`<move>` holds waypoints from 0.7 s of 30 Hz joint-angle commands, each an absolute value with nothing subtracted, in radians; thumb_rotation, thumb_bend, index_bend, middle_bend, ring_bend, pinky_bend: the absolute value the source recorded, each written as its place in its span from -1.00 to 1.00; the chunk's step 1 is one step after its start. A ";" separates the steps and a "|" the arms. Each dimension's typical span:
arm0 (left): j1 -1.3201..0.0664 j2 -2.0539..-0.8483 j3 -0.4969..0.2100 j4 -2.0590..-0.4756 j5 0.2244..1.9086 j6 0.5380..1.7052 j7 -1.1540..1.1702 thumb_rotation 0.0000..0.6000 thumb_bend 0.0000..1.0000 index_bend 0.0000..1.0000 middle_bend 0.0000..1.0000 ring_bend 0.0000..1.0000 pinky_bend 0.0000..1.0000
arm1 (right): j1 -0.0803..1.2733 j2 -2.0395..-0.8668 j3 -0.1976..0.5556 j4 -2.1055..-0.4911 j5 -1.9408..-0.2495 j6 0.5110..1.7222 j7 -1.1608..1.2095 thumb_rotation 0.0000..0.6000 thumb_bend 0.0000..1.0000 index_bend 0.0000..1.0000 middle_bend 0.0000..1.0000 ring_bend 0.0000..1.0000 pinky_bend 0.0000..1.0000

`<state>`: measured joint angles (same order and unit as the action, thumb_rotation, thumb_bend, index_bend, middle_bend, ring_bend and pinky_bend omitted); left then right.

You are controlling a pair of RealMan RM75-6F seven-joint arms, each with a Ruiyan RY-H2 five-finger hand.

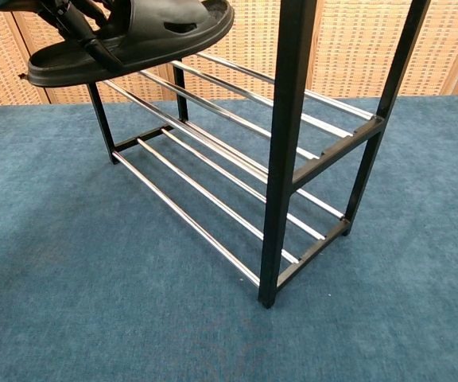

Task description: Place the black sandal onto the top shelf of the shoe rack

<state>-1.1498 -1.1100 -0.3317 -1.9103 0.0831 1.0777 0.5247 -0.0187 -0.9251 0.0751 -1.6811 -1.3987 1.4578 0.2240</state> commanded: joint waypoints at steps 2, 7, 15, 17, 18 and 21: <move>-1.198 -1.121 -0.341 -1.886 -0.017 1.102 0.590 1.00 -0.38 -0.26 -0.27 -0.28 -0.09 | -0.018 -0.925 0.077 -1.679 -1.396 1.456 0.226 1.00 -1.00 -1.00 -1.00 -1.00 -1.00; -1.203 -1.146 -0.358 -1.850 -0.064 1.115 0.588 1.00 -0.38 -0.26 -0.34 -0.36 -0.12 | -0.017 -0.924 0.076 -1.678 -1.394 1.451 0.228 1.00 -1.00 -1.00 -1.00 -1.00 -1.00; -1.194 -1.159 -0.382 -1.837 -0.051 1.121 0.574 1.00 -0.38 -0.63 -0.84 -0.84 -0.43 | -0.016 -0.923 0.076 -1.680 -1.394 1.448 0.230 1.00 -1.00 -1.00 -1.00 -1.00 -1.00; -1.196 -1.154 -0.388 -1.839 -0.071 1.110 0.583 1.00 -0.37 -0.87 -0.98 -0.97 -0.63 | -0.016 -0.923 0.075 -1.680 -1.393 1.447 0.233 1.00 -1.00 -1.00 -1.00 -1.00 -1.00; -1.196 -1.153 -0.390 -1.838 -0.075 1.108 0.584 1.00 -0.37 -0.93 -1.00 -0.99 -0.72 | -0.016 -0.922 0.075 -1.680 -1.394 1.447 0.234 1.00 -1.00 -1.00 -1.00 -1.00 -1.00; -1.195 -1.151 -0.399 -1.837 -0.086 1.103 0.584 1.00 -0.38 -1.00 -1.00 -1.00 -0.95 | -0.016 -0.921 0.075 -1.678 -1.395 1.446 0.242 1.00 -1.00 -1.00 -1.00 -1.00 -1.00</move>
